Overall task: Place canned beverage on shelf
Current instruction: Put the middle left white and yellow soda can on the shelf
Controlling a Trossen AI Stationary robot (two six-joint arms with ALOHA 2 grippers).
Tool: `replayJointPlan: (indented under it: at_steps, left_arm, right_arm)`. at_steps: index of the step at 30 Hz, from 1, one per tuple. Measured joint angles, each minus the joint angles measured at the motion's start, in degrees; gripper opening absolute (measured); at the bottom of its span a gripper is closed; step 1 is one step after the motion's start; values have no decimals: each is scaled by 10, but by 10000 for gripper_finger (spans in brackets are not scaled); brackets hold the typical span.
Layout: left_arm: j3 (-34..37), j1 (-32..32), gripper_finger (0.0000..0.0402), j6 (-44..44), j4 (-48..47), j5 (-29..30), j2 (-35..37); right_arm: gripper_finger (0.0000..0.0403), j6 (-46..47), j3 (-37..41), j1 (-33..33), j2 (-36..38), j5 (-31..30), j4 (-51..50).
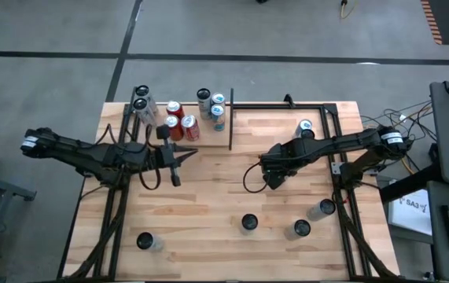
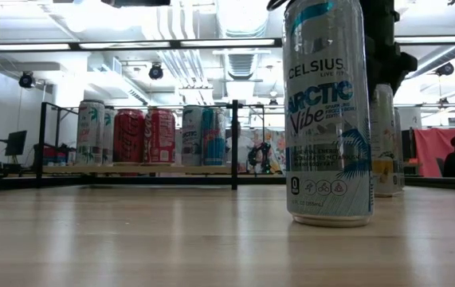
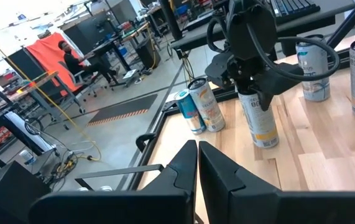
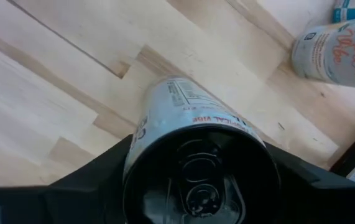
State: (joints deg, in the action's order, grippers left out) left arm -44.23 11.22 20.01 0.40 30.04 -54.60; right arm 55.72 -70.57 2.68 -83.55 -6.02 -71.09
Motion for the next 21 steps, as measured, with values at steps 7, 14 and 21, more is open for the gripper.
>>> replayJointPlan:
  at_steps: [7, 14, 21]
  left_arm:
    - [0, 0, 0, -10, 0, 0, -1]
    - [0, 0, 0, -37, 14, -1, -6]
    - [0, 0, 31, -78, 12, -3, -14]
  right_arm:
    - [243, 12, -13, 0, 0, 0, -1]
    - [243, -31, -93, 0, 0, -52, 1]
    - [243, -128, -149, 0, 1, -107, 113]
